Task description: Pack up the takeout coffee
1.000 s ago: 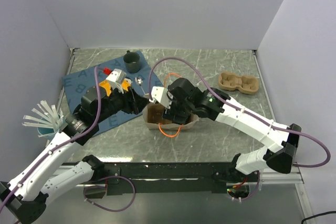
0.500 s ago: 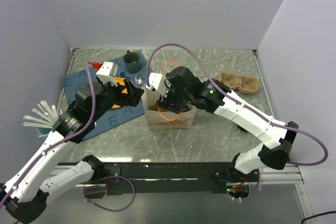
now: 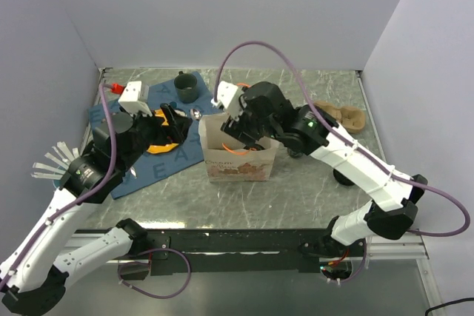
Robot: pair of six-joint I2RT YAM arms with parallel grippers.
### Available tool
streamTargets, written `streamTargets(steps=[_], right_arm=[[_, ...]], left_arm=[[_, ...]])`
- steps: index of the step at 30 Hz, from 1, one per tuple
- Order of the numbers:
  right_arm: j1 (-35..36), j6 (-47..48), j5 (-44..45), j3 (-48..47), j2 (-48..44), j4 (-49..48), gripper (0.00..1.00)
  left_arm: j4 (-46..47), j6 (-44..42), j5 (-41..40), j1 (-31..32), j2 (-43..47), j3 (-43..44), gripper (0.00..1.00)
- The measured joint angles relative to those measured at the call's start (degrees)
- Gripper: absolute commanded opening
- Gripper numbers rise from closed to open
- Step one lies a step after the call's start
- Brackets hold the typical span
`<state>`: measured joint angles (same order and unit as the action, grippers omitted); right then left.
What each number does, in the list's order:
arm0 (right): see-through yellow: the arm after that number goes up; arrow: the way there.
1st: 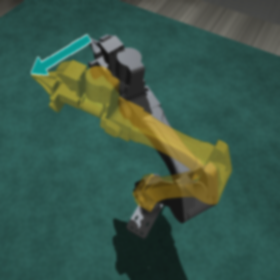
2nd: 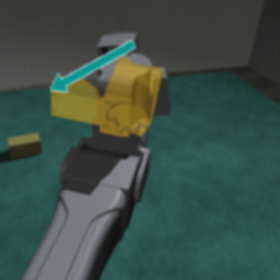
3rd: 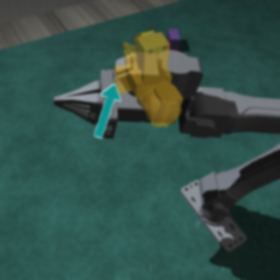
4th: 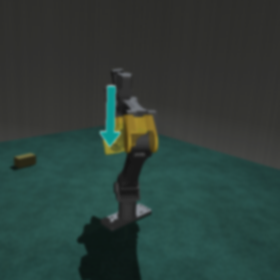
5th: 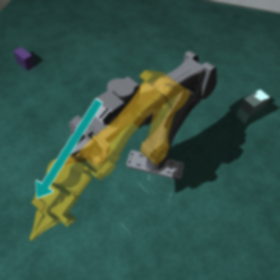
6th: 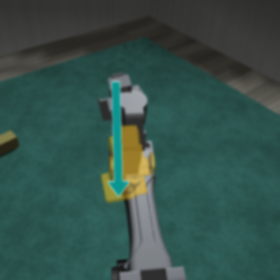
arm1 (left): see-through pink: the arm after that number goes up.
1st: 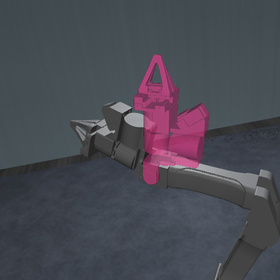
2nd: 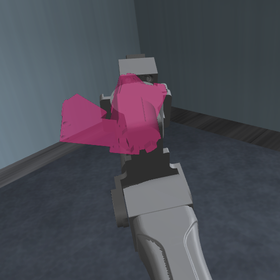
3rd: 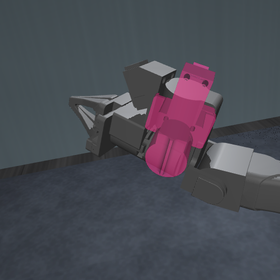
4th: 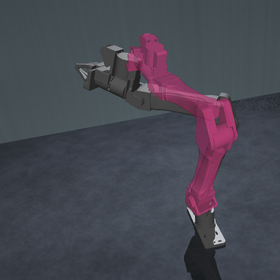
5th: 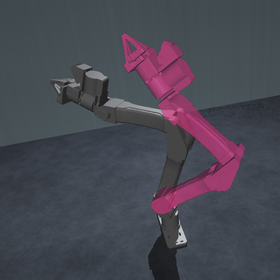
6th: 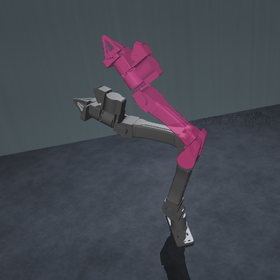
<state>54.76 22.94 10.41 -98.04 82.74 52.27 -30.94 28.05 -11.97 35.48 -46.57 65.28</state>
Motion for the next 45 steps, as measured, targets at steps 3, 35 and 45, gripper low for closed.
streamTargets(steps=[3,35,45], right_arm=[[-0.48,-1.73,3.28,-1.53,-0.57,-1.01,0.75],[-0.70,-33.79,-11.56,4.48,-26.29,2.40,1.00],[-0.70,-33.57,-12.90,9.20,-28.70,0.72,1.00]], left_arm=[[-3.96,0.33,0.09,0.02,-2.32,5.05,0.97],[-40.41,19.96,-44.41,-22.99,-8.33,3.56,0.70],[-31.91,12.68,-40.94,-27.06,-13.14,3.17,0.58]])
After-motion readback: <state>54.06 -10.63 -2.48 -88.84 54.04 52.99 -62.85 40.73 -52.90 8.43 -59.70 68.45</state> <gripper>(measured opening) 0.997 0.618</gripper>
